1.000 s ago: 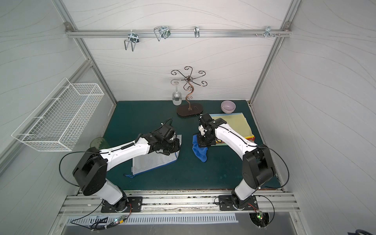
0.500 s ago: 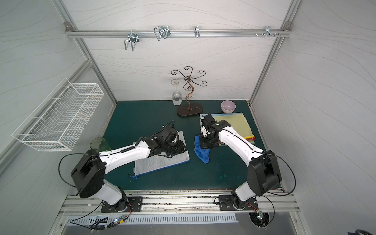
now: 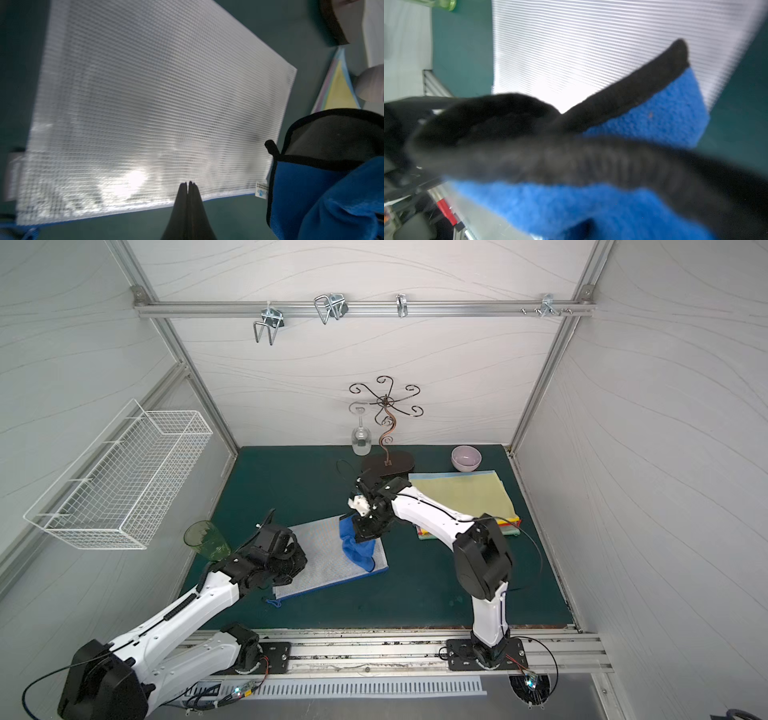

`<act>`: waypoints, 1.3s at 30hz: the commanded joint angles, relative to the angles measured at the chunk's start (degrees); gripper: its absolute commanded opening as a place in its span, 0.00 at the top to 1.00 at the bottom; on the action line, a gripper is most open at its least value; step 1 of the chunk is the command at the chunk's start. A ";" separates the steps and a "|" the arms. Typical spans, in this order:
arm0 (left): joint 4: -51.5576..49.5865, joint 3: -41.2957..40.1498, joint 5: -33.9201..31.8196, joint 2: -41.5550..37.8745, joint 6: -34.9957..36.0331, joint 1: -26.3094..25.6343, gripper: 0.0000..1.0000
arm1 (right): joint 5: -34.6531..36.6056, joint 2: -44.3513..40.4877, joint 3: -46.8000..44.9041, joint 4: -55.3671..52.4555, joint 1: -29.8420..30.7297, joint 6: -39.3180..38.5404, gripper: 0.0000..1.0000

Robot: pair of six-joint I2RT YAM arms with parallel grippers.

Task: Wipe the document bag
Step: Wipe the dirt from the document bag.

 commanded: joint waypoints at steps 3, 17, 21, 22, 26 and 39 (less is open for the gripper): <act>-3.85 -2.06 -2.87 -0.16 -0.98 2.42 1.00 | -9.62 10.44 11.14 5.86 6.53 -2.63 1.00; 4.46 -9.22 3.42 11.35 -1.88 10.36 1.00 | -20.65 39.95 40.23 6.31 7.76 2.91 1.00; 5.80 -8.41 5.03 14.77 -1.84 10.52 1.00 | -10.77 36.51 31.46 6.74 4.56 4.28 1.00; 6.16 -8.67 5.47 15.05 -2.20 10.53 1.00 | -7.95 35.45 29.39 6.02 3.62 4.34 1.00; 7.08 -10.68 5.73 13.12 -4.07 10.54 1.00 | 12.00 31.50 23.93 -3.20 -1.04 4.33 1.00; 5.72 -11.20 6.48 8.34 -2.54 10.54 1.00 | 10.08 15.48 14.36 -8.28 4.41 -8.51 1.00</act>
